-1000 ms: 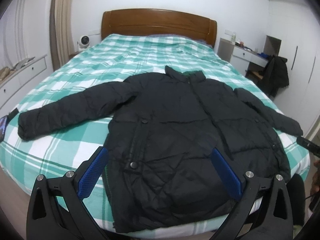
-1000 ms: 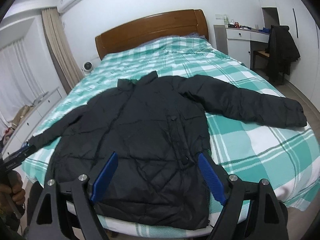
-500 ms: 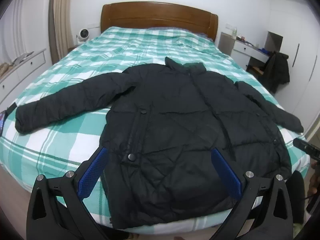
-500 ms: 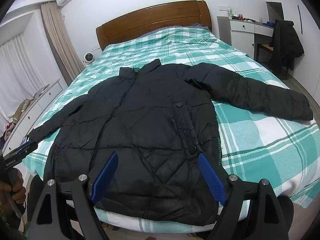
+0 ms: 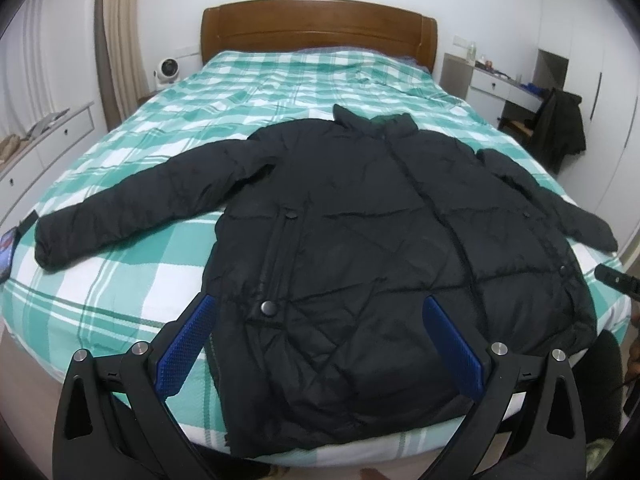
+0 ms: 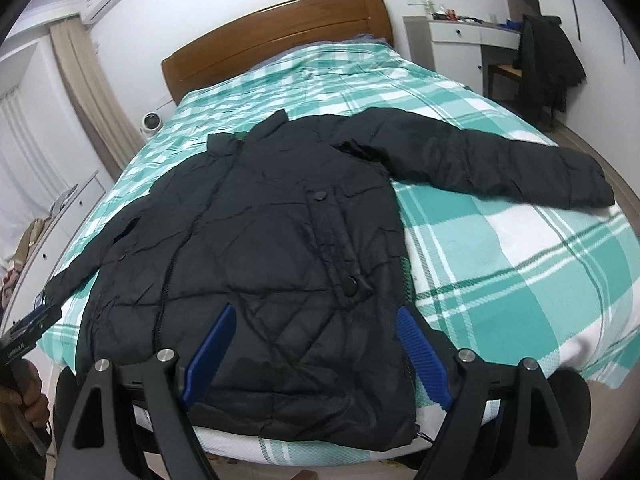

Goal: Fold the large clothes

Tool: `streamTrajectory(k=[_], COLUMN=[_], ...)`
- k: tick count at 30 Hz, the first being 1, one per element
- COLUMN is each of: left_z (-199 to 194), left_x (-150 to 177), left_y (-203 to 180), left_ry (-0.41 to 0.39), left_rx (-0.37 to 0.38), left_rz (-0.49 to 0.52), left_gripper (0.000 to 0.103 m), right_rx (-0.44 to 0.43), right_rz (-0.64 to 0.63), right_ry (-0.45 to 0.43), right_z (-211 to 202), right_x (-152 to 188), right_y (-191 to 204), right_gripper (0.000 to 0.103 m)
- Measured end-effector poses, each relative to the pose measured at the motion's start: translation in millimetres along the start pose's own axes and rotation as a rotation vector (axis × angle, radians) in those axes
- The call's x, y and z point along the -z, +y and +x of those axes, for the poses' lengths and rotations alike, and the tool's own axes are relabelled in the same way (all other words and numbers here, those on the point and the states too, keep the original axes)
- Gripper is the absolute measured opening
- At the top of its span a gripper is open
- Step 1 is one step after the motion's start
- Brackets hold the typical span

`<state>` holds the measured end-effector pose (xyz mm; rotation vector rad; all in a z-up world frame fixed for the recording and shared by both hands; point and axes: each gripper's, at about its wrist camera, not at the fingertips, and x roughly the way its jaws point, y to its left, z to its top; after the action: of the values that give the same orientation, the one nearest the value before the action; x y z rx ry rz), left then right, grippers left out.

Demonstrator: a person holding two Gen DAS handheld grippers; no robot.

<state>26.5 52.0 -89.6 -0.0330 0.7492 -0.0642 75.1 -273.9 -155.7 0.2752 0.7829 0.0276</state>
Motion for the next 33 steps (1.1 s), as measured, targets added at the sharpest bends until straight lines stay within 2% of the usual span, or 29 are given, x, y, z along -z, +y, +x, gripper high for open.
streamTrajectory(k=[24, 27, 29, 31, 33], left_z=[2.8, 3.0, 3.2, 4.3, 5.7], left_x=[9.5, 8.6, 9.1, 9.6, 9.3], left_y=[1.0, 4.9, 7.4, 9.2, 9.7], left_ry=[0.027, 0.028, 0.032, 0.041, 0.048], left_rx=[-0.010, -0.008, -0.009, -0.014, -0.016], left_rz=[0.015, 0.008, 0.003, -0.003, -0.009], left_gripper=[0.102, 0.102, 0.102, 0.102, 0.102], right_rx=[0.018, 0.071, 0.137, 0.165, 0.169], right_rz=[-0.007, -0.025, -0.011, 0.050, 0.172], right_ry=[0.009, -0.041, -0.068, -0.086, -0.107], right_z=[5.7, 1.6, -1.3, -4.2, -6.5], right_x=[-4.3, -13.7, -21.6, -27.6, -33.1], right_y=[-0.7, -16.7, -41.5, -72.1, -118.5], right_gripper=[0.084, 0.084, 0.084, 0.084, 0.084])
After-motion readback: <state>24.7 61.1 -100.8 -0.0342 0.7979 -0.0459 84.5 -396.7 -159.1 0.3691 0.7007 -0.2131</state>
